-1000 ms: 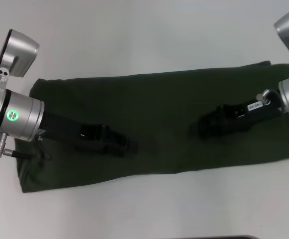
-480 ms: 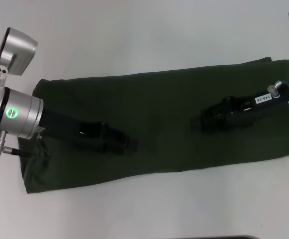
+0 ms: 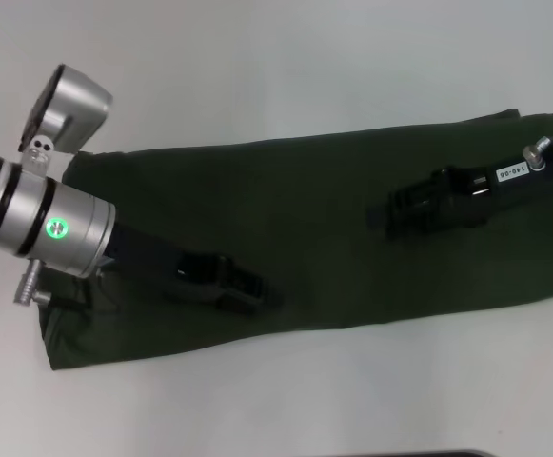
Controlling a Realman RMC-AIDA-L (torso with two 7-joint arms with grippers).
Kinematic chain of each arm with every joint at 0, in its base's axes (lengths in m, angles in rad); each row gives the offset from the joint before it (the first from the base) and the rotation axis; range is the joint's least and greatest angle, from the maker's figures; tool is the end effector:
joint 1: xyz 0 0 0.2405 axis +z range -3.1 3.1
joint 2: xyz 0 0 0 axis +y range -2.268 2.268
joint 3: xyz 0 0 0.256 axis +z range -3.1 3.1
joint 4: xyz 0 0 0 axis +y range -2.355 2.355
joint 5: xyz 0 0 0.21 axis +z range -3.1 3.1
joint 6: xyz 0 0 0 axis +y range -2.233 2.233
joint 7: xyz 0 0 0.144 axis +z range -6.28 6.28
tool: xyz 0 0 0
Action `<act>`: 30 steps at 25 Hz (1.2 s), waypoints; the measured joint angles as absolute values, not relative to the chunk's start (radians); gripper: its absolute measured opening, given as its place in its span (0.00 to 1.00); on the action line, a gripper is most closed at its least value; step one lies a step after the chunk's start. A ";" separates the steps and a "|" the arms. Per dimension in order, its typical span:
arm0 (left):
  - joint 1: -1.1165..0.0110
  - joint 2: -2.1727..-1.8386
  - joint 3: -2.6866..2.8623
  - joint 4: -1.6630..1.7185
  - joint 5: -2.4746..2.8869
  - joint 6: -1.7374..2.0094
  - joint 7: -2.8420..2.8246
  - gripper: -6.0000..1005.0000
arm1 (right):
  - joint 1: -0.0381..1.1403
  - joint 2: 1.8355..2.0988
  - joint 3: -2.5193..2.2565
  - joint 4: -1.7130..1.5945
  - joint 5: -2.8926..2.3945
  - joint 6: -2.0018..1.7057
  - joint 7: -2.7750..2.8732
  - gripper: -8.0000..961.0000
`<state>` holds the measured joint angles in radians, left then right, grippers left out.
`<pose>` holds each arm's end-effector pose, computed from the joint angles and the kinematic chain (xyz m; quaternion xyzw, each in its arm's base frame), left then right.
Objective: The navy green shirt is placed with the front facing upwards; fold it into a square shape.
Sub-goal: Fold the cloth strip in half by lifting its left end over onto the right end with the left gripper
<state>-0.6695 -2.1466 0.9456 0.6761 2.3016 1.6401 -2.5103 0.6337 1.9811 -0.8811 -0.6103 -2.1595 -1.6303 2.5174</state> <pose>-0.2218 0.3075 -0.0645 0.7899 0.6046 0.0146 0.1016 0.2576 0.3316 -0.0011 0.7547 -0.6482 -0.0893 0.0478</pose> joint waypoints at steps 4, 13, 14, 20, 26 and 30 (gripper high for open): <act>-0.668 -2.131 0.978 0.658 2.305 1.586 -2.533 0.49 | 0.630 1.973 -0.879 -0.611 -2.160 -1.627 2.517 0.55; -0.635 -2.082 0.964 0.651 2.306 1.527 -2.572 0.49 | 0.621 1.959 -0.855 -0.611 -2.164 -1.628 2.517 0.55; -0.630 -2.077 0.959 0.650 2.306 1.523 -2.575 0.49 | 0.620 1.958 -0.855 -0.611 -2.164 -1.628 2.517 0.55; -0.616 -2.057 0.929 0.646 2.304 1.504 -2.573 0.49 | 0.622 1.956 -0.854 -0.611 -2.162 -1.632 2.517 0.55; -0.621 -2.038 0.713 0.670 2.271 1.708 -2.426 0.49 | 0.629 1.954 -0.826 -0.634 -2.159 -1.660 2.509 0.55; -0.624 -1.998 0.530 0.700 2.236 1.837 -2.374 0.49 | 0.635 1.953 -0.750 -0.676 -2.122 -1.671 2.404 0.56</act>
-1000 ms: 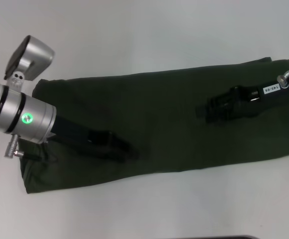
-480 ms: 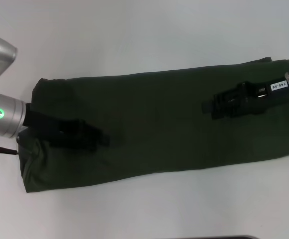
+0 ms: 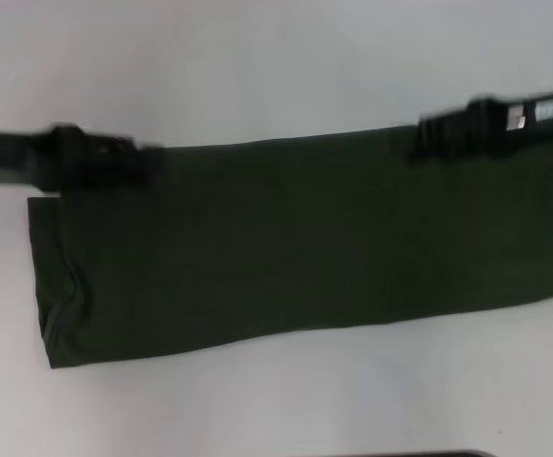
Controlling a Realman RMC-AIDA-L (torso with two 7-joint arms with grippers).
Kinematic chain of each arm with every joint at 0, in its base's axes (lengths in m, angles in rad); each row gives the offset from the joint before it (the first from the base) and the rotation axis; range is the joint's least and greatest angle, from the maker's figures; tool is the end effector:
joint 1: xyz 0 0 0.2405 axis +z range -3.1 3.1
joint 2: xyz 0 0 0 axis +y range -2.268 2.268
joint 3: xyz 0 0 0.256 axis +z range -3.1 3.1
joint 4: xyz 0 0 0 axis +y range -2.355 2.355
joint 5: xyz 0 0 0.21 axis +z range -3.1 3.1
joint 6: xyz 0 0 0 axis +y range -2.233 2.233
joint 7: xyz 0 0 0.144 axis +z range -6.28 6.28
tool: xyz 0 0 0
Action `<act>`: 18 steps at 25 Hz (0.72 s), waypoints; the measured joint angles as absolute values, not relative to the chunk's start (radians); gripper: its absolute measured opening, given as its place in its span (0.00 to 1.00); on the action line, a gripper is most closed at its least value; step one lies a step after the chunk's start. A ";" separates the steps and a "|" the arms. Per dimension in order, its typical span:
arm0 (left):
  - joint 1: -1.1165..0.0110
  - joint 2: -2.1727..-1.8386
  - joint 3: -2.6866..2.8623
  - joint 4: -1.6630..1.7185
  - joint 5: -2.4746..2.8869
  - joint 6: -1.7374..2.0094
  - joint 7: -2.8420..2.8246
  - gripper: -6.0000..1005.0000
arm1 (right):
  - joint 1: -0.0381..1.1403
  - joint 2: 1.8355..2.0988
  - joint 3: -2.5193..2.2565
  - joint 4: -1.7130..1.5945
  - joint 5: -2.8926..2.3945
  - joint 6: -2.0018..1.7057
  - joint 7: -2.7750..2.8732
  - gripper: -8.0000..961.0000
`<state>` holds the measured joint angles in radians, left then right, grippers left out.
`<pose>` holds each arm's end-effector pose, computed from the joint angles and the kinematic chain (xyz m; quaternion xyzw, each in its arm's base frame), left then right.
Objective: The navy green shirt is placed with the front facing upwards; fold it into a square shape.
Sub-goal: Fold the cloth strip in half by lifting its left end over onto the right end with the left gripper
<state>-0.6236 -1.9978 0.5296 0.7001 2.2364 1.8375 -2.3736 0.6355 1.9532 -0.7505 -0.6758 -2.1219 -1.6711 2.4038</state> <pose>-0.2534 0.3266 0.0424 0.7743 0.5985 0.1975 0.0566 0.2503 0.3496 0.0366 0.7900 -0.5911 -0.1622 0.0114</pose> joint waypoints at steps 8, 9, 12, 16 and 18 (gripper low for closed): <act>-0.598 -1.969 0.464 0.720 2.243 1.797 -2.326 0.49 | 0.651 1.940 -0.645 -0.551 -1.989 -1.468 2.158 0.56; -0.596 -1.966 0.474 0.723 2.262 1.786 -2.346 0.49 | 0.653 1.932 -0.648 -0.550 -1.998 -1.477 2.169 0.56; -0.591 -1.952 0.504 0.728 2.335 1.743 -2.427 0.49 | 0.644 1.924 -0.651 -0.596 -2.019 -1.520 2.210 0.56; -0.584 -1.943 0.514 0.729 2.399 1.718 -2.484 0.49 | 0.620 1.922 -0.645 -0.635 -2.019 -1.545 2.225 0.56; -0.580 -1.944 0.515 0.731 2.424 1.718 -2.493 0.49 | 0.616 1.919 -0.644 -0.636 -2.019 -1.557 2.226 0.56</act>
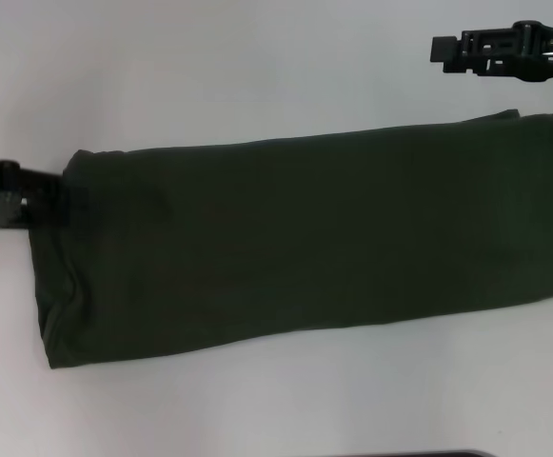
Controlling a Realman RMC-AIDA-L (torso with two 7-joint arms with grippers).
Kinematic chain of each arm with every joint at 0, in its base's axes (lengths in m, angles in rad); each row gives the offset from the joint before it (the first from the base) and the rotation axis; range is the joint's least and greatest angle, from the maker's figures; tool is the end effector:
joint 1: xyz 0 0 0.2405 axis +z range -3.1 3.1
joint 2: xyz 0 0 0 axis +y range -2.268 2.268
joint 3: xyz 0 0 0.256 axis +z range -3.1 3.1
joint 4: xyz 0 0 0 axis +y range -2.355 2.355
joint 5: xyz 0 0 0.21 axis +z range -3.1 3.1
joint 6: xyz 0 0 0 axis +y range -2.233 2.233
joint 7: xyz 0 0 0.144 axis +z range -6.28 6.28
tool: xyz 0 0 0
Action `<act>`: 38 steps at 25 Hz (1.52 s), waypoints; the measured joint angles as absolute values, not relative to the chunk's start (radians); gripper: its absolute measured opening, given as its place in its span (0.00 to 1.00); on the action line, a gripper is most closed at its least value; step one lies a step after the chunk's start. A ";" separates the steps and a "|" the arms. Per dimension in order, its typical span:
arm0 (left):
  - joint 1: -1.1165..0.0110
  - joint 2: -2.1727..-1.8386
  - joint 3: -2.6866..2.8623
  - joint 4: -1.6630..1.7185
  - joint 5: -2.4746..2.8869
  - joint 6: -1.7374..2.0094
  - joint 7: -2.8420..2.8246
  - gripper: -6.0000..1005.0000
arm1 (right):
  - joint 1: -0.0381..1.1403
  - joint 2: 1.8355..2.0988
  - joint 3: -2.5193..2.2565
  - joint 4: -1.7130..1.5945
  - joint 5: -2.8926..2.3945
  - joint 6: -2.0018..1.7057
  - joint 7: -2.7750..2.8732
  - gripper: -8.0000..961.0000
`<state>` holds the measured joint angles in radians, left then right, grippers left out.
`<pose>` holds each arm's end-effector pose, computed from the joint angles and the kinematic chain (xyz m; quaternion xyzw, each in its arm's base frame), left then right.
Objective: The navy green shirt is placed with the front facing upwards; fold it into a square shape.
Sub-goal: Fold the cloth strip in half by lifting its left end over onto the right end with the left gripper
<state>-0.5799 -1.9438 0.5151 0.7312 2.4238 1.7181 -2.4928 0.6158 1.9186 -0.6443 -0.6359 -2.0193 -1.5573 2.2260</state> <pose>-0.3058 0.3250 0.0644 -0.7199 -0.6827 -0.1156 0.0469 0.2648 0.3701 0.0661 -0.7958 0.5431 0.2554 0.0811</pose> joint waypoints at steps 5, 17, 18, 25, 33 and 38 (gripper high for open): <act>-0.573 -1.946 0.516 0.730 2.498 1.701 -2.513 0.49 | 0.610 1.915 -0.645 -0.646 -2.021 -1.579 2.227 0.55; -0.542 -1.952 0.518 0.741 2.571 1.637 -2.518 0.49 | 0.610 1.914 -0.644 -0.647 -2.021 -1.563 2.228 0.55; -0.542 -1.952 0.518 0.742 2.578 1.636 -2.520 0.49 | 0.610 1.914 -0.644 -0.647 -2.021 -1.563 2.228 0.55; -0.539 -1.952 0.523 0.739 2.592 1.629 -2.520 0.49 | 0.605 1.914 -0.644 -0.647 -2.021 -1.563 2.229 0.55; -0.532 -1.959 0.526 0.733 2.595 1.604 -2.516 0.49 | 0.605 1.914 -0.644 -0.647 -2.020 -1.563 2.229 0.55; -0.530 -1.963 0.526 0.732 2.614 1.600 -2.517 0.49 | 0.605 1.914 -0.643 -0.647 -2.020 -1.563 2.229 0.55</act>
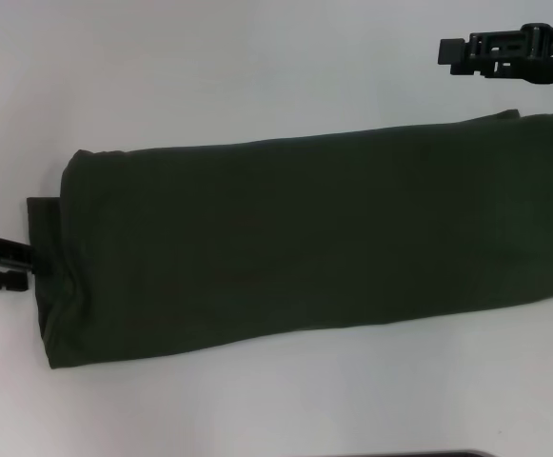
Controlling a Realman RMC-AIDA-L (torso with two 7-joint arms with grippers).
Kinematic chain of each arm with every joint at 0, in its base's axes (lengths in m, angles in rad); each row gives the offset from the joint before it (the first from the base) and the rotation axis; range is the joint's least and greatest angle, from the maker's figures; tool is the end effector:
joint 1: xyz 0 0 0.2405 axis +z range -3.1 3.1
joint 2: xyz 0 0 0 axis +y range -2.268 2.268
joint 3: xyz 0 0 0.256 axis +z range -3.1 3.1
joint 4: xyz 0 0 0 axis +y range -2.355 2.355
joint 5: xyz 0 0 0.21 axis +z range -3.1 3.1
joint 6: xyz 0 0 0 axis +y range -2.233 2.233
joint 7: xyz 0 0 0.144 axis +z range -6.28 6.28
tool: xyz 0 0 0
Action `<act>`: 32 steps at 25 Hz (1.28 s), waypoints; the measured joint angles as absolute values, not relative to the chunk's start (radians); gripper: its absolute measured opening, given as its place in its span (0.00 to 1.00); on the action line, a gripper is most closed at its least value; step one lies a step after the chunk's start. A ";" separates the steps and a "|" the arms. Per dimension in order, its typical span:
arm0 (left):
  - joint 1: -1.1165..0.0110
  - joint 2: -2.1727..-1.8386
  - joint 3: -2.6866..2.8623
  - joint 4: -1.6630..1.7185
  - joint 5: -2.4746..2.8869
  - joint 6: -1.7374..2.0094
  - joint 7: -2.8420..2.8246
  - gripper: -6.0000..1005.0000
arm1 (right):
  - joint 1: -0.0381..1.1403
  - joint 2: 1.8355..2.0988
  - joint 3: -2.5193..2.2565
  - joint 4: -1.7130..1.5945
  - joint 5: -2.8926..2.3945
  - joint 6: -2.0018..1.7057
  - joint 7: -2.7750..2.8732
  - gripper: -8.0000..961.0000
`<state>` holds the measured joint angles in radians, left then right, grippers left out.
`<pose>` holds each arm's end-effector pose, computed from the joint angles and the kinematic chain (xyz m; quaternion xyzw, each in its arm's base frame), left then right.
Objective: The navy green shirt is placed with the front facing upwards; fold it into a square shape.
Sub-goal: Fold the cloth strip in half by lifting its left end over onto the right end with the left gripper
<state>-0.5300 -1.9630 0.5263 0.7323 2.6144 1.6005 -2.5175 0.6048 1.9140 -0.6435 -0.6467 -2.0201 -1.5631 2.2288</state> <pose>-0.3501 0.3039 0.0548 -0.6818 -0.7229 -0.0278 0.1085 0.2682 0.3679 0.0699 -0.7951 0.5443 0.2538 0.0851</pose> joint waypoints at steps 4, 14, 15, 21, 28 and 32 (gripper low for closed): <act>-0.529 -1.966 0.526 0.732 2.615 1.600 -2.515 0.49 | 0.604 1.914 -0.639 -0.646 -2.020 -1.563 2.229 0.55; -0.532 -1.973 0.525 0.720 2.614 1.597 -2.516 0.49 | 0.601 1.914 -0.634 -0.644 -2.020 -1.563 2.229 0.55; -0.532 -1.975 0.525 0.720 2.614 1.597 -2.518 0.49 | 0.600 1.914 -0.634 -0.644 -2.019 -1.563 2.229 0.55; -0.537 -1.979 0.524 0.703 2.614 1.595 -2.529 0.49 | 0.597 1.914 -0.623 -0.645 -2.018 -1.562 2.229 0.55; -0.547 -1.993 0.524 0.698 2.615 1.592 -2.538 0.49 | 0.594 1.914 -0.623 -0.646 -2.017 -1.561 2.229 0.55; -0.555 -2.003 0.525 0.695 2.616 1.591 -2.539 0.49 | 0.593 1.914 -0.623 -0.646 -2.017 -1.562 2.229 0.55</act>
